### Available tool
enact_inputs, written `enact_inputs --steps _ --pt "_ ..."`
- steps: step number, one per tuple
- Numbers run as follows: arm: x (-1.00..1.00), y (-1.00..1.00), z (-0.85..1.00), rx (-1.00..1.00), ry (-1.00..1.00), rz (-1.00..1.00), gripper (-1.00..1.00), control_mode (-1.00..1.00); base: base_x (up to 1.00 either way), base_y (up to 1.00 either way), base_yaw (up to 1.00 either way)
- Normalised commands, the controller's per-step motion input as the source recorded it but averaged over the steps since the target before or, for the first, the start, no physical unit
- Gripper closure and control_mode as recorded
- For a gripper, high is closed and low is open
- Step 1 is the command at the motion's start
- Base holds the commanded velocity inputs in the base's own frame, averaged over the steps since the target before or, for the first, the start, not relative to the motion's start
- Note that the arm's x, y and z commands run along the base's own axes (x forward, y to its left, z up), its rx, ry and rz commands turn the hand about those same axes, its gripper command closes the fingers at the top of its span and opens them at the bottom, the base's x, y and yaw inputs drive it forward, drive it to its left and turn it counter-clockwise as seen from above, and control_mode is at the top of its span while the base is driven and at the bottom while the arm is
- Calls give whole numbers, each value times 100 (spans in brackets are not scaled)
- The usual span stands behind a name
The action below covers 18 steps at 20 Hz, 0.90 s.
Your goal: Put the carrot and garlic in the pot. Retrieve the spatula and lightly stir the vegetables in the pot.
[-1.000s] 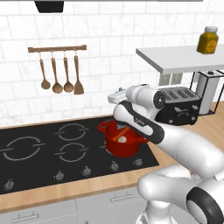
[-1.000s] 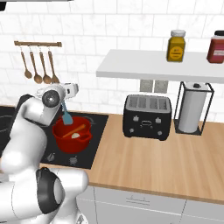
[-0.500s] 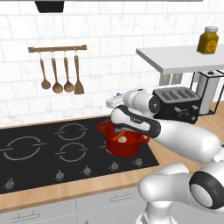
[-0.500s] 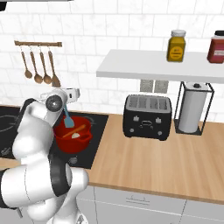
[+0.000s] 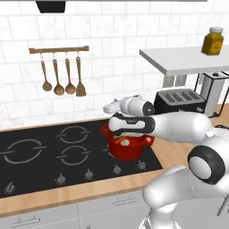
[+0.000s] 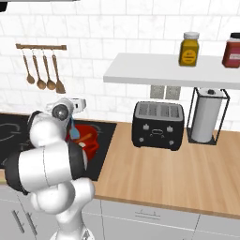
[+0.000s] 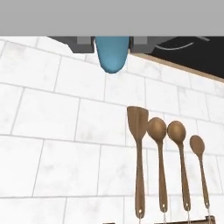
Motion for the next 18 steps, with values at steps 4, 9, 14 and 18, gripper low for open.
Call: enact_inputs --steps 4,9,14,18 --pt "41 0 -36 0 0 0 100 -100 0 0 0" --pt "25 0 -19 0 0 0 100 -100 0 0 0" --pt "-37 -4 0 0 1 0 100 -100 0 0 0" --pt "-48 -3 2 0 1 0 100 -100 0 0 0"
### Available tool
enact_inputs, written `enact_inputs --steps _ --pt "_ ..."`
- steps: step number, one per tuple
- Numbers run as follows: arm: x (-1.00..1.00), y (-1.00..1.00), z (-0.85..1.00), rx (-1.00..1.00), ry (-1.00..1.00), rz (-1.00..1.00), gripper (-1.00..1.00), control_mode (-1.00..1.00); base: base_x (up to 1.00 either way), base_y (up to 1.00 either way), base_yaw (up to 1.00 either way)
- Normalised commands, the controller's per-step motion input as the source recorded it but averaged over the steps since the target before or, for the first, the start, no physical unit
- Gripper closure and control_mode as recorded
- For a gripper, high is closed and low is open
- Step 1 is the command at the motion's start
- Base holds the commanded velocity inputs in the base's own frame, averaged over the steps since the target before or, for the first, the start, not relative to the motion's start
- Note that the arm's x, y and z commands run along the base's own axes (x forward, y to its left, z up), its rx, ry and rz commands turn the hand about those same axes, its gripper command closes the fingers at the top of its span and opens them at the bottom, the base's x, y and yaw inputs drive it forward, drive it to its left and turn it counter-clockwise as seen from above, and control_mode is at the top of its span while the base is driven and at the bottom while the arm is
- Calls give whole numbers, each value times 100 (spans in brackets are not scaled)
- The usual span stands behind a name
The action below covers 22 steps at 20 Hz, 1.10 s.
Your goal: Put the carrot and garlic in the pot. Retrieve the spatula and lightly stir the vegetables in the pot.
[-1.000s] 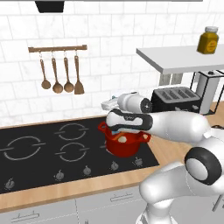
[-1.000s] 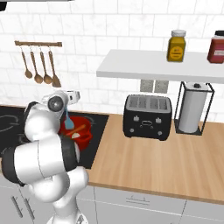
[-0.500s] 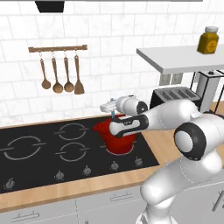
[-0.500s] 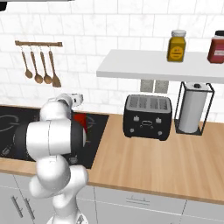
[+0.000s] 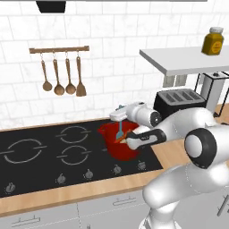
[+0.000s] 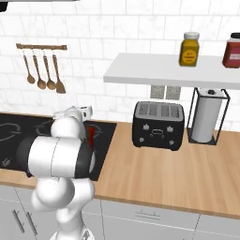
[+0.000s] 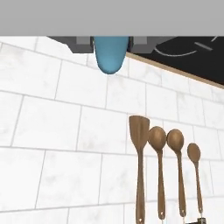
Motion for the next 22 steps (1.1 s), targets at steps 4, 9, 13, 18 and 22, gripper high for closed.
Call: enact_inputs --steps 4,9,13,18,22 --pt "-8 0 13 0 10 0 100 -100 0 0 0" --pt "-18 0 44 0 10 0 100 -100 0 0 0" --pt "-43 -7 61 0 7 -2 100 -100 0 0 0" --pt "-54 -20 38 0 6 -5 100 -100 0 0 0" --pt "-40 -14 18 0 9 -6 100 -100 0 0 0"
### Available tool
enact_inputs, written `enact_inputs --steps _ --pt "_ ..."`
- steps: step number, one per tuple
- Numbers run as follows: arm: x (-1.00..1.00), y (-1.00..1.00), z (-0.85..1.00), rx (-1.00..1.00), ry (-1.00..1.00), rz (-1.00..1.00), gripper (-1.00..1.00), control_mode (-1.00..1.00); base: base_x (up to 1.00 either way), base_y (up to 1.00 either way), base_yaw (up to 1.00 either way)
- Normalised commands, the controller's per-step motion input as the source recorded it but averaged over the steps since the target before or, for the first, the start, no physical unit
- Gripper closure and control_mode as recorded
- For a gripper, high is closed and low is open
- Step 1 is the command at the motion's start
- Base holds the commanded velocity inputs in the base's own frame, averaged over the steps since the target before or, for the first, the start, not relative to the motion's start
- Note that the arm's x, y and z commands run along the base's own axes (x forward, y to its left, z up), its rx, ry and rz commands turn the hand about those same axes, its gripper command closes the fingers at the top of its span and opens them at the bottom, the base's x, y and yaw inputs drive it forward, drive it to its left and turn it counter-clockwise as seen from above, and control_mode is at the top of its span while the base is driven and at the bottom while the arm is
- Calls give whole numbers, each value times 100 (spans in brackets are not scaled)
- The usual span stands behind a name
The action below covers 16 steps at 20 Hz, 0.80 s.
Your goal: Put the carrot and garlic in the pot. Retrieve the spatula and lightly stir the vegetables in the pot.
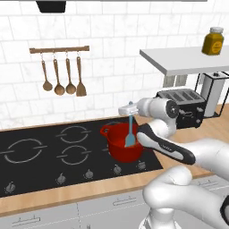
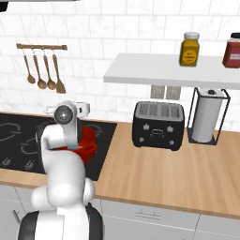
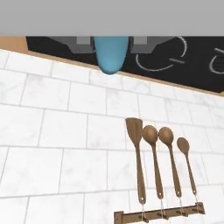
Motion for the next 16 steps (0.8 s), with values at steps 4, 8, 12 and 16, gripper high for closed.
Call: enact_inputs --steps 4,8,12,16 --pt "0 0 12 -1 2 -3 100 -100 0 0 0" --pt "8 5 1 -8 -5 0 100 -100 0 0 0" --pt "0 1 -26 -10 -7 -1 100 -100 0 0 0" --pt "0 0 -44 -5 -1 0 100 -100 0 0 0"
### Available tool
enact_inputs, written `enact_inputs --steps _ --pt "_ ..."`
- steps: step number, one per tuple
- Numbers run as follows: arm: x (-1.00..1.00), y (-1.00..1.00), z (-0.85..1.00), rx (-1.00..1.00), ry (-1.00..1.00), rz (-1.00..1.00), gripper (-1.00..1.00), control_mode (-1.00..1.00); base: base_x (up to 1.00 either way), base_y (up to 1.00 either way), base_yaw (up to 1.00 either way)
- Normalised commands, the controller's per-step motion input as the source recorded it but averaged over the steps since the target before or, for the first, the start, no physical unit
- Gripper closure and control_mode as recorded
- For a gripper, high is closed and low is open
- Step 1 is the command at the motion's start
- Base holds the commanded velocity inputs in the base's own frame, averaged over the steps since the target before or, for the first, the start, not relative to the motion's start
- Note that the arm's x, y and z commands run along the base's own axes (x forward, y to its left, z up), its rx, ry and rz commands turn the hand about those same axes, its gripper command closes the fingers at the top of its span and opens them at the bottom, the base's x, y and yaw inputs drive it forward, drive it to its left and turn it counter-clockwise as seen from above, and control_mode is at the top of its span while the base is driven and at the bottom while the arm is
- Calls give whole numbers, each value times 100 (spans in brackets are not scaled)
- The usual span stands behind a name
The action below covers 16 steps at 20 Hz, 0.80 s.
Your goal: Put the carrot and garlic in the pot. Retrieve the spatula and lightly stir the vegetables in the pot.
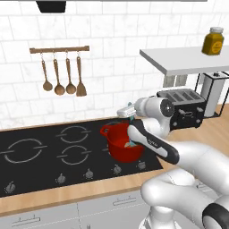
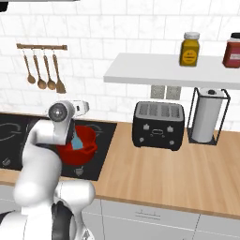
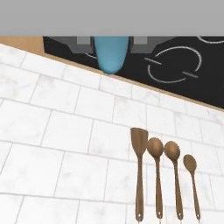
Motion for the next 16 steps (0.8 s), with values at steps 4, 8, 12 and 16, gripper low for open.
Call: enact_inputs --steps 4,8,12,16 --pt "0 1 -40 0 0 0 100 -100 0 0 0" --pt "1 10 -29 0 -4 0 100 -100 0 0 0" --pt "6 13 -12 0 -14 0 100 -100 0 0 0" --pt "14 13 0 0 -21 0 100 -100 0 0 0"
